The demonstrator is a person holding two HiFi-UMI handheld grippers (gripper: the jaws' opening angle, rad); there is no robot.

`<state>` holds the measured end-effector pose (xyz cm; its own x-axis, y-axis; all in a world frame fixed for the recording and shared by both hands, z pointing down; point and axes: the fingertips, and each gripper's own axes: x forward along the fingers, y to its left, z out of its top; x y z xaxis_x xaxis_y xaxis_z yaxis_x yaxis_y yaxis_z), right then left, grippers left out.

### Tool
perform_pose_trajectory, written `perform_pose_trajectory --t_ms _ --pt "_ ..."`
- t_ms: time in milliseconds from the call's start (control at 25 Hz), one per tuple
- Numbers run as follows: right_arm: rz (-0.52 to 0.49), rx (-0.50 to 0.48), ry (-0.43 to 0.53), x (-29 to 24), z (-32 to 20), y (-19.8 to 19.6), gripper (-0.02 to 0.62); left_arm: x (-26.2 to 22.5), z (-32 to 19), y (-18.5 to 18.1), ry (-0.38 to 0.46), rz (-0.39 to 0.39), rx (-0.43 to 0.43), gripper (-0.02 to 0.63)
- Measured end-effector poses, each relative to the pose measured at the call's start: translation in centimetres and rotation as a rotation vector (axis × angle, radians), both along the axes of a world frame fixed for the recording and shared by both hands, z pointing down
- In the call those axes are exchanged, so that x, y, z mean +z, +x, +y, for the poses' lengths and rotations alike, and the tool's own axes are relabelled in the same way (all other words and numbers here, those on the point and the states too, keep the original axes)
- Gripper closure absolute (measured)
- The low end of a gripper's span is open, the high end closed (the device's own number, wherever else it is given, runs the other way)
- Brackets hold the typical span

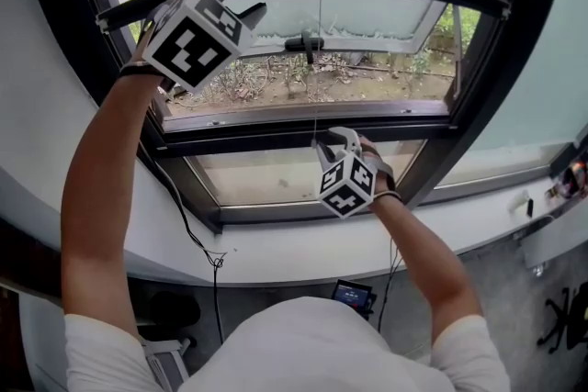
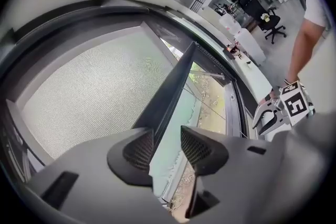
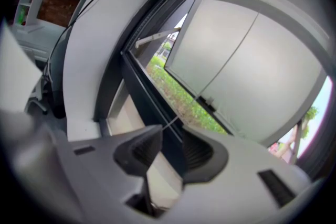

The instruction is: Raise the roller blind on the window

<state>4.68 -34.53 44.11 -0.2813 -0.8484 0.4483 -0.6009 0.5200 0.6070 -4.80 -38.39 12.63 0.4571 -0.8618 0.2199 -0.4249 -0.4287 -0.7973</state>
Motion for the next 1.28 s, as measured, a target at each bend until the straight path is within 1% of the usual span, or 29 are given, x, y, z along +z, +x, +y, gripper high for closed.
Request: perform_pose_trajectory --t_ms 80,400,720,1040,1280 --pt "0.002 -0.004 0.003 -0.2 0.0 -0.1 0.479 -0.5 0.1 -0.1 0.012 0.004 -0.002 0.431" --pt "-0.001 -0.003 0.019 -0.9 -0.4 0.2 0.479 -0.8 0.1 -0.1 0.037 -0.042 -0.017 0.431" --pt "-0.04 -0.002 0.011 -2.3 -0.7 0.0 0.479 -1.8 0.0 -0.1 0.055 -0.066 -0.021 0.431" --pt "-0.037 -0.006 0.03 -2.7 -1.1 -0.3 0.479 -2.7 -0.1 0.0 0.074 -0.104 -0.029 0.431" --pt "-0.041 -0.007 0.037 -3.0 -1.4 -0.5 0.479 -4.3 -0.2 -0.1 0.105 -0.104 -0.035 0.431"
